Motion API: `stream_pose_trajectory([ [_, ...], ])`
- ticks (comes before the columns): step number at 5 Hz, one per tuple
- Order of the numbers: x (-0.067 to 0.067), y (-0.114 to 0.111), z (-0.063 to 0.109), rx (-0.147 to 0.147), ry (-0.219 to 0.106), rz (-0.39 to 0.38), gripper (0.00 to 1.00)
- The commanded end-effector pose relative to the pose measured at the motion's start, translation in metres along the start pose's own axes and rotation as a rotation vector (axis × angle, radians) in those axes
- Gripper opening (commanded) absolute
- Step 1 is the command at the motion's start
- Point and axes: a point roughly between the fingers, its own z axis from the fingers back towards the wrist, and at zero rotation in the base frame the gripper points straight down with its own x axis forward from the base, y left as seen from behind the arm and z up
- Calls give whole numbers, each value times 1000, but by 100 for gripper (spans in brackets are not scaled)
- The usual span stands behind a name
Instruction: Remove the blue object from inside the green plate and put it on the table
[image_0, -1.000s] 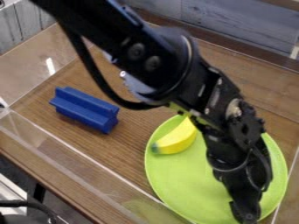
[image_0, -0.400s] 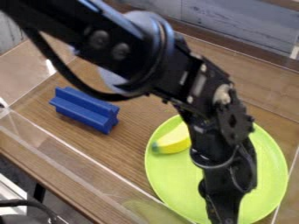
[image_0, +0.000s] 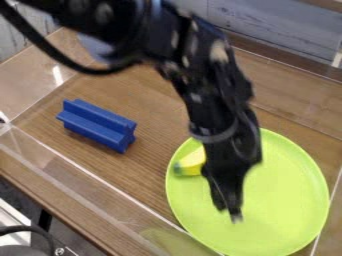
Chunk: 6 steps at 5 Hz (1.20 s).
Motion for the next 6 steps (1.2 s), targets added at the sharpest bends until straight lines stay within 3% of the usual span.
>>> stream_pose_trajectory([
  [1, 9, 33, 40, 73, -44, 93, 0],
  [2, 19, 58, 60, 130, -50, 237, 0],
  [3, 35, 75, 65, 163, -49, 303, 0],
  [4, 49, 71, 61, 167, -46, 294, 100],
  [5, 62, 68, 59, 168, -45, 290, 100],
  [6, 63, 68, 59, 153, -40, 214, 100],
])
